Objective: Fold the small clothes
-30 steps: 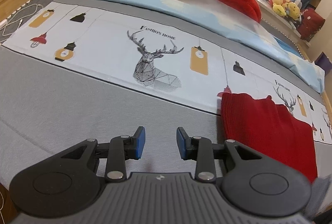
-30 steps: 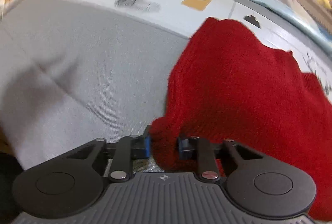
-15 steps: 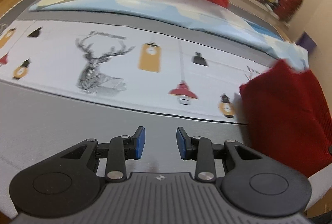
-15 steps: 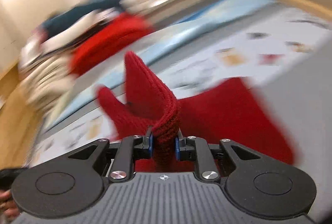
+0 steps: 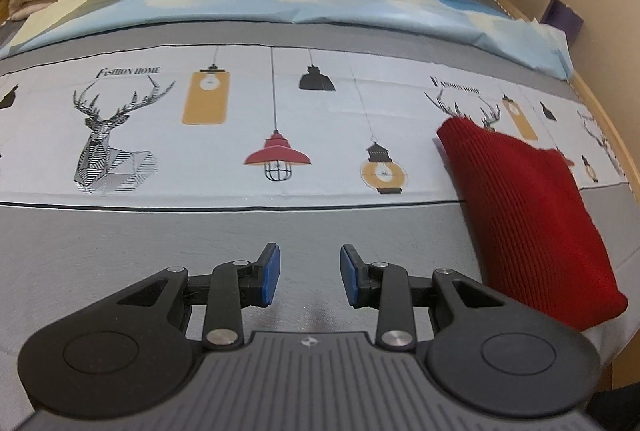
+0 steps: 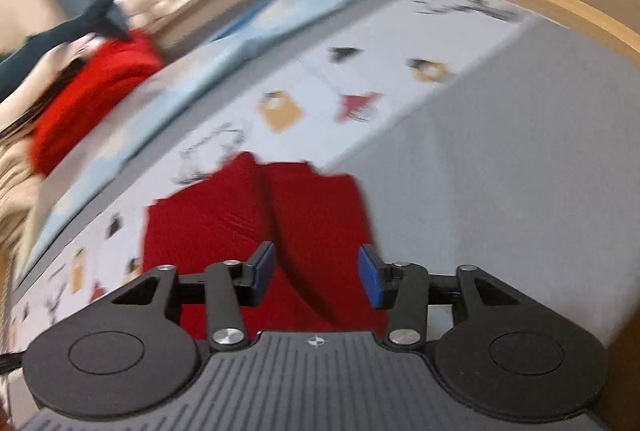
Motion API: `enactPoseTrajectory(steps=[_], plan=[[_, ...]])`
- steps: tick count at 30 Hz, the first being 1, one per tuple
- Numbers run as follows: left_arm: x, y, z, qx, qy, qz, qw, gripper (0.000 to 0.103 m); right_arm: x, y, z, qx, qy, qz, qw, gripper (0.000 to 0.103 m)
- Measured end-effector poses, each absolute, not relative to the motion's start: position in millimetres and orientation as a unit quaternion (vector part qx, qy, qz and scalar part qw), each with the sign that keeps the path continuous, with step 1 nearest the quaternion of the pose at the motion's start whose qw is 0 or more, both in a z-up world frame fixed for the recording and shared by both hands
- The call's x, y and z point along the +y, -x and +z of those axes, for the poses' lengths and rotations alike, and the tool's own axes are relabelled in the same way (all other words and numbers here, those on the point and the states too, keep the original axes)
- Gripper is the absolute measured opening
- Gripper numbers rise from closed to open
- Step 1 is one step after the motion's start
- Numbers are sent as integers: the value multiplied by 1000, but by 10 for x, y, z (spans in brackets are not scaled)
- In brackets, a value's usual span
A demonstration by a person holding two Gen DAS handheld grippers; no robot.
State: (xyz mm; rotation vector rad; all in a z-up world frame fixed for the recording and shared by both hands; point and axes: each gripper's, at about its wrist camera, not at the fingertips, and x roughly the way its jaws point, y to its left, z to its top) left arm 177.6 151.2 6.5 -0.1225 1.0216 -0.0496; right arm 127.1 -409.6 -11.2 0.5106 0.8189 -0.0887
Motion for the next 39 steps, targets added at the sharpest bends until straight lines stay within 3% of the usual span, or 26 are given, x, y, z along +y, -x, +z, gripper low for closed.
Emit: enactPoseTrajectory(steps=[1,3,5,7,9,10,14,16,20,24,26,28,30,35,39], plan=[[1487,-1777,51,490,56,-25,870,37,-4030,-1378,-124,400,-237,-25,885,64],[1439,-1778,28,492,51,-29,869,37,-3961,-1568,-214,422,-215,6,881,73],[1395,-1774,-1,494,48,-33,868,39,-3838,-1735,-441,453,-197,30,869,72],[1343,-1757,-38,495,41,-36,867,42,-3735,-1806,-664,467,-193,54,861,62],[1285,-1729,-58,492,32,-38,869,42,-3641,-1806,-777,491,-181,60,850,36],[1245,-1711,-59,487,24,-41,872,42,-3596,-1837,-776,490,-181,63,850,31],[1003,-1624,-39,458,-30,-58,887,43,-3455,-1781,-495,425,-111,88,894,23],[847,-1576,-34,439,-52,-81,893,49,-3519,-1723,-420,408,-125,96,899,21],[548,-1552,-72,427,-41,-116,896,59,-3588,-1752,-658,467,-78,71,878,20],[141,-1619,-88,424,-37,-133,895,69,-3598,-1722,-732,473,-69,91,874,24],[-57,-1681,-78,421,-20,-147,895,73,-3724,-1701,-640,450,-109,88,882,35],[-217,-1768,-90,422,14,-155,893,82,-3889,-1707,-565,422,-153,64,891,58],[-349,-1915,-173,436,53,-159,884,84,-4088,-1759,-549,400,-179,5,899,66],[-489,-2281,-576,469,133,-137,862,85,-4467,-1938,-921,464,-281,-40,839,66],[-363,-2515,-1028,507,292,-156,796,86,-4469,-2040,-1150,501,-317,-25,805,66]])
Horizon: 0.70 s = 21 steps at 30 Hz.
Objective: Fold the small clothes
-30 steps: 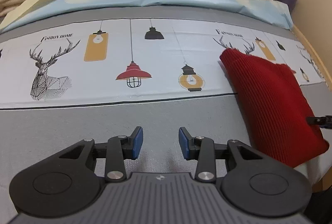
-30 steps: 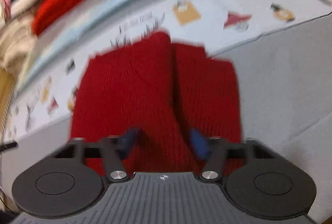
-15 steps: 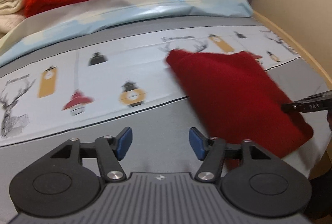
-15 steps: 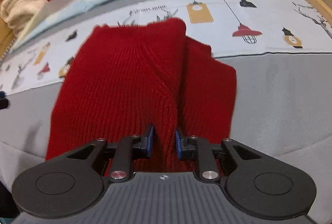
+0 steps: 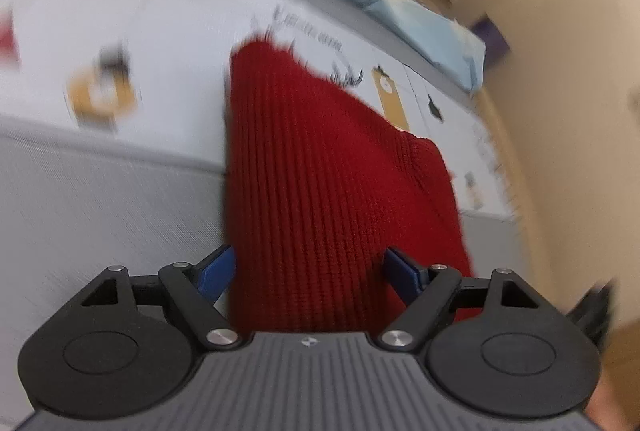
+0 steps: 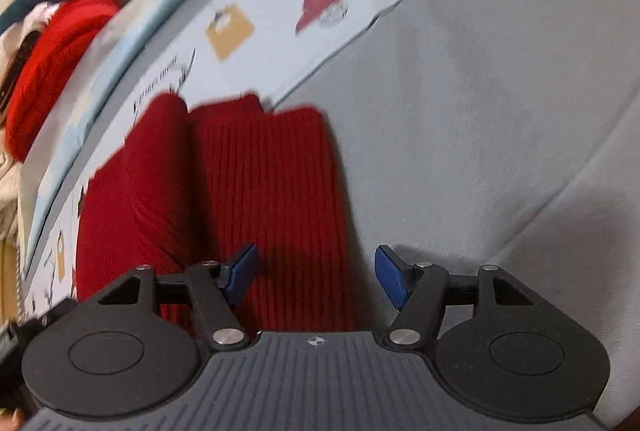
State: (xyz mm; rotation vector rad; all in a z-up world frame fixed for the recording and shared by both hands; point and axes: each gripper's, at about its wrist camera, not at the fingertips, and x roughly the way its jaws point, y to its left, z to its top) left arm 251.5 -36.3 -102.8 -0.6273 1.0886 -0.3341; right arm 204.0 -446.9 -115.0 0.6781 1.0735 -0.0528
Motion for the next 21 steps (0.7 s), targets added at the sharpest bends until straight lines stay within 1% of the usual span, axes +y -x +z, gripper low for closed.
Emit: enactPoseTrajectory(steps=[3,6,8,9,10,11,12,13,14,18,21], plan=[[-299,-2592,-1205,501,349,-138,780,89,-4381,-2128,-1188,503,-314,-8,805,66],[-305,-2660,-1312,503,369,-136,770,90,-4360,-2195,-1193,500,-324,2,803,67],[-292,-2706,-1354,506,373,-140,765,91,-4341,-2215,-1192,497,-325,4,805,61],[-282,-2729,-1375,508,379,-143,760,90,-4318,-2218,-1179,493,-322,6,808,53],[-270,-2748,-1373,509,379,-145,759,85,-4301,-2208,-1139,487,-316,4,814,44],[-270,-2765,-1342,510,369,-145,764,76,-4261,-2203,-1096,479,-307,-3,823,39],[-275,-2771,-1284,509,357,-146,769,71,-4202,-2198,-1055,470,-297,-4,831,28],[-289,-2773,-1208,507,344,-148,777,62,-4149,-2197,-1029,465,-290,-2,837,23],[-313,-2757,-1143,503,332,-147,784,58,-4094,-2201,-1007,460,-281,-2,842,21],[-349,-2683,-673,475,255,-145,829,56,-3983,-2246,-1003,456,-289,4,842,15],[-203,-2629,-337,457,222,-139,850,55,-3785,-2323,-951,445,-309,30,840,14]])
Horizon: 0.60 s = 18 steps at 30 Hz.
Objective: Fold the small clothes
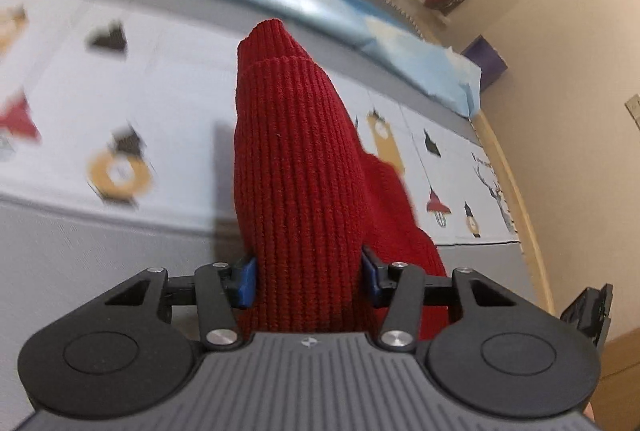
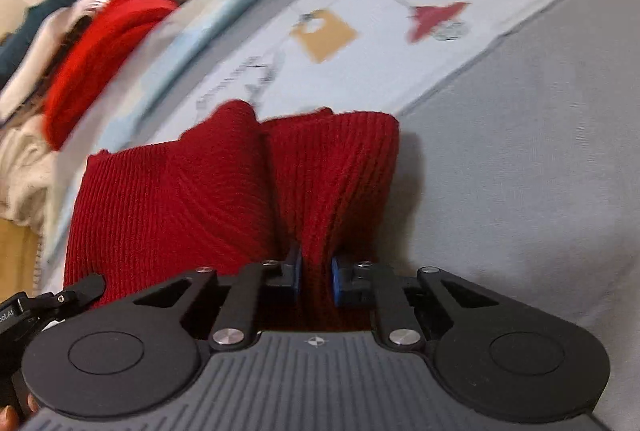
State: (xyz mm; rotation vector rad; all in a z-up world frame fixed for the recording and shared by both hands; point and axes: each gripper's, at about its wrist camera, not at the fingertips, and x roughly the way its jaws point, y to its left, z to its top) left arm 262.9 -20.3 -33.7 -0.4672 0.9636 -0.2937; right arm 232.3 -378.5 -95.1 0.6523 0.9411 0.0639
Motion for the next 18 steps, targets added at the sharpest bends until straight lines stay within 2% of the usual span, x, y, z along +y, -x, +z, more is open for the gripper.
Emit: enactPoseTrajectory(steps=[6,9,11,13,18], plan=[[475,-2449,71,445,169,-121,871,55,-3078,-2423,-763,436,-296,98,844,14],[871,-2522,4,480,186,-95,852,58,-2750,-2456,-724,441,-272,120,847,15],[1082,-2565,-93,500,196,-70,841,56,-2658,-2448,-663,434,-254,100,858,18],[1249,-2504,-45,472,188,-50,860,57,-2674,-2434,-562,416,-250,74,871,38],[1579,-2084,237,440,231,-65,866,58,-2671,-2391,-490,413,-281,113,859,43]])
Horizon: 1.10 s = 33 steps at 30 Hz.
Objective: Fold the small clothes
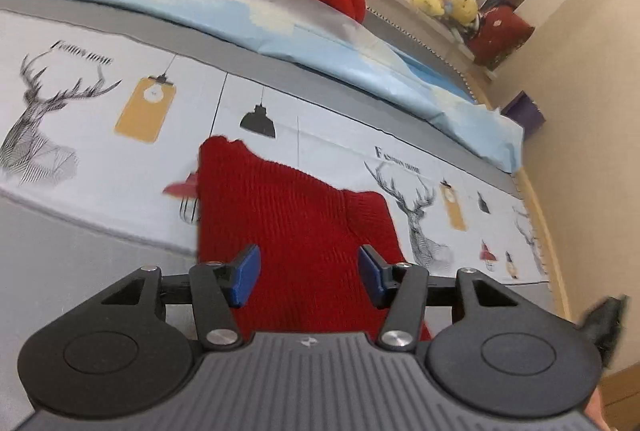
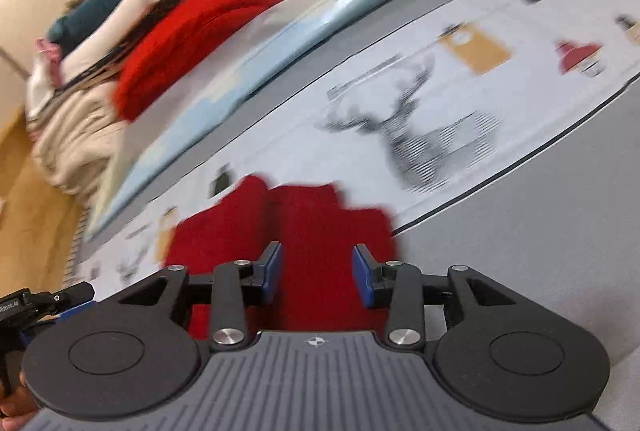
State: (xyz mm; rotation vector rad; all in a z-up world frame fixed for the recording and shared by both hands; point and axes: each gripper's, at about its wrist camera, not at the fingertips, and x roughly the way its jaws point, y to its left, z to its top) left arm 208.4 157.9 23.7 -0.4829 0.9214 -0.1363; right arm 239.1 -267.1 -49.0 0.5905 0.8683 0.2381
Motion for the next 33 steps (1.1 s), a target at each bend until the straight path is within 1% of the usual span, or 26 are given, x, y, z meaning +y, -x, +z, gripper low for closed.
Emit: enactPoseTrajectory(steps=[1,3,6,7,8,9,12,14,16,17,19,21,23,24,26,27,28,29,33], plan=[[1567,-1976,284,447,206,-59,869,58,-2604,-2398,-519,427,-285,137,847,47],[1492,-1778,335,461,152,-39,873,58,-2433,-2401,-584,452,-279,178,829,51],[1470,-1530,306,473,154,-19,868,59,-2187,-2375,-650,478,-235,198,823,51],[1441,-1480,278,470,157,-21,869,59,-2132,-2369,-673,480,-223,202,824,42],[1399,-1427,246,463,153,-22,873,60,-2103,-2353,-684,480,-216,211,824,26],[1362,-1384,206,457,146,-20,877,60,-2099,-2329,-667,476,-213,218,825,18],[1222,-1336,87,462,118,-19,879,60,-2270,-2204,-447,441,-249,217,834,13],[1151,-1379,56,465,124,-37,876,60,-2421,-2100,-278,419,-273,222,837,11],[1098,-1422,55,462,126,-60,876,62,-2540,-1961,-173,408,-257,223,847,5],[1073,-1443,33,464,127,-65,874,62,-2582,-1919,-180,417,-244,214,849,1],[1025,-1517,-49,479,133,-70,865,62,-2674,-1890,-317,455,-208,166,850,0],[964,-1578,-150,495,126,-63,857,62,-2803,-1911,-543,496,-214,117,834,0],[899,-1612,-241,506,106,-53,854,62,-2887,-1917,-592,489,-250,106,829,3],[890,-1619,-274,509,102,-49,853,62,-2861,-1912,-525,469,-253,118,838,4],[887,-1623,-304,513,101,-46,851,62,-2759,-1876,-373,430,-252,156,853,9],[890,-1614,-308,512,100,-43,852,62,-2703,-1870,-327,419,-255,176,854,26],[893,-1613,-307,512,97,-40,853,62,-2639,-1869,-299,414,-257,190,852,45],[900,-1607,-309,512,95,-38,853,62,-2566,-1883,-293,415,-255,196,851,51],[949,-1598,-325,516,98,-31,851,62,-2330,-1997,-420,445,-241,194,840,50]])
